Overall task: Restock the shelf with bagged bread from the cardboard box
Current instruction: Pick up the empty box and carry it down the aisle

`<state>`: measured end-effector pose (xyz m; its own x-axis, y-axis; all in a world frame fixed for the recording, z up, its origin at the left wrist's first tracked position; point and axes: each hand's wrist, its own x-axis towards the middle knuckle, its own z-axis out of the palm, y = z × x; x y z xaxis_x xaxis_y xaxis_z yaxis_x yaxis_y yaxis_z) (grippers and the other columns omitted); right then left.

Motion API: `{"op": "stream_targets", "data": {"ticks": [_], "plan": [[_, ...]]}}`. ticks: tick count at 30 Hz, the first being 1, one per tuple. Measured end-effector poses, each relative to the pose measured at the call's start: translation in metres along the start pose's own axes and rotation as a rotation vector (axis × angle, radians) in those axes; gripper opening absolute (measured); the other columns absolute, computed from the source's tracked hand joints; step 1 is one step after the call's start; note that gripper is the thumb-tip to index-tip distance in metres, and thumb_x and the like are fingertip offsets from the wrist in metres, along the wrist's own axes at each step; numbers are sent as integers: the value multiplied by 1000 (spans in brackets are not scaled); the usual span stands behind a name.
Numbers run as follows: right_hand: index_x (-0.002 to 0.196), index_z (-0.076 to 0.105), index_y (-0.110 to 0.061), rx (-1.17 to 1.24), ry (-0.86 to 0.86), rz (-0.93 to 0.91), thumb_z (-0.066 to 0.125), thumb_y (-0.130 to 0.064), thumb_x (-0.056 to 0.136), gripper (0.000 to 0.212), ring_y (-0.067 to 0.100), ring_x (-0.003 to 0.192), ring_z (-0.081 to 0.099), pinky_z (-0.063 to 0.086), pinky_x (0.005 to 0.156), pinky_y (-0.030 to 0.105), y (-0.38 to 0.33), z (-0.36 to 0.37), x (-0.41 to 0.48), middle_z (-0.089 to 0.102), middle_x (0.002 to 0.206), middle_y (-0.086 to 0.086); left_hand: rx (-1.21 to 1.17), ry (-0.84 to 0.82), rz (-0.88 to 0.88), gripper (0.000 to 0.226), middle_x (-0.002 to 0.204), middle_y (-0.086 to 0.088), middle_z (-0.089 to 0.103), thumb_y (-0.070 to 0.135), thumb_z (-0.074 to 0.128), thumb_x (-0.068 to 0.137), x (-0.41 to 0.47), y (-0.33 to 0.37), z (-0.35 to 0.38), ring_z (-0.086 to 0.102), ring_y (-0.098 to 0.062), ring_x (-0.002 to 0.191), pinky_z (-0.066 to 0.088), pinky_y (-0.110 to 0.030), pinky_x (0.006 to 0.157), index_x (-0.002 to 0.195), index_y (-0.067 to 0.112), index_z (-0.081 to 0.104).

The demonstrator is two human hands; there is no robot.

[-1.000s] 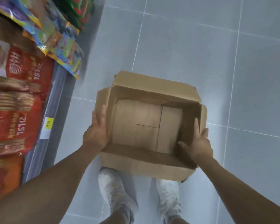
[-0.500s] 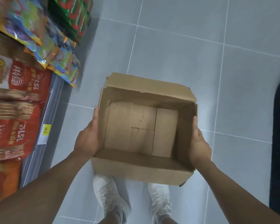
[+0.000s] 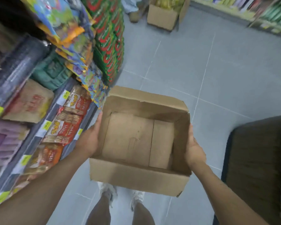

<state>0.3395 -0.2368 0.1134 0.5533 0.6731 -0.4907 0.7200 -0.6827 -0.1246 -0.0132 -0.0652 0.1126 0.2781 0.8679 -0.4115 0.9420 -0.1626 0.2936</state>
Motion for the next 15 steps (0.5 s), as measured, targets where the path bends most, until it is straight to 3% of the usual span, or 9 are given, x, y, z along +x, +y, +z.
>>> {"op": "stream_targets", "data": {"ticks": [3,6,10,13,15], "plan": [[149,-28,-45,-131,-2,-97,42,-4,99,96,34,96,66,54,84,47,-10,-62,-32,61,127,13,-8,52,-18,115,107,-27,64,-1,50,91,-52,3,-51,67,-44,91,56,-49,82,142,57,-35],[145,-30,-51,-48,35,-220,40,-4,100,96,39,109,64,49,94,52,-27,-112,-53,60,133,15,-83,93,-104,113,94,-25,67,-1,46,90,-106,3,-99,68,-38,78,52,-43,71,139,61,-35],[159,-14,-39,74,85,-392,44,-32,94,87,42,107,66,48,87,47,-71,-166,-86,60,135,21,-153,216,-207,111,105,-23,68,0,43,91,-173,-10,-143,65,-37,79,44,-40,68,138,63,-34],[156,-20,-44,24,100,-584,60,-12,88,110,43,105,67,48,81,45,-105,-186,-106,63,130,24,-135,308,-272,111,121,-24,66,-1,45,89,-218,-36,-156,68,-41,93,48,-42,74,142,58,-33],[154,-23,-47,-12,99,-676,62,-9,83,116,44,97,69,46,72,42,-131,-191,-119,68,119,24,-153,362,-302,108,124,-27,64,-2,44,90,-254,-49,-165,68,-44,94,53,-51,78,148,53,-28]]}}
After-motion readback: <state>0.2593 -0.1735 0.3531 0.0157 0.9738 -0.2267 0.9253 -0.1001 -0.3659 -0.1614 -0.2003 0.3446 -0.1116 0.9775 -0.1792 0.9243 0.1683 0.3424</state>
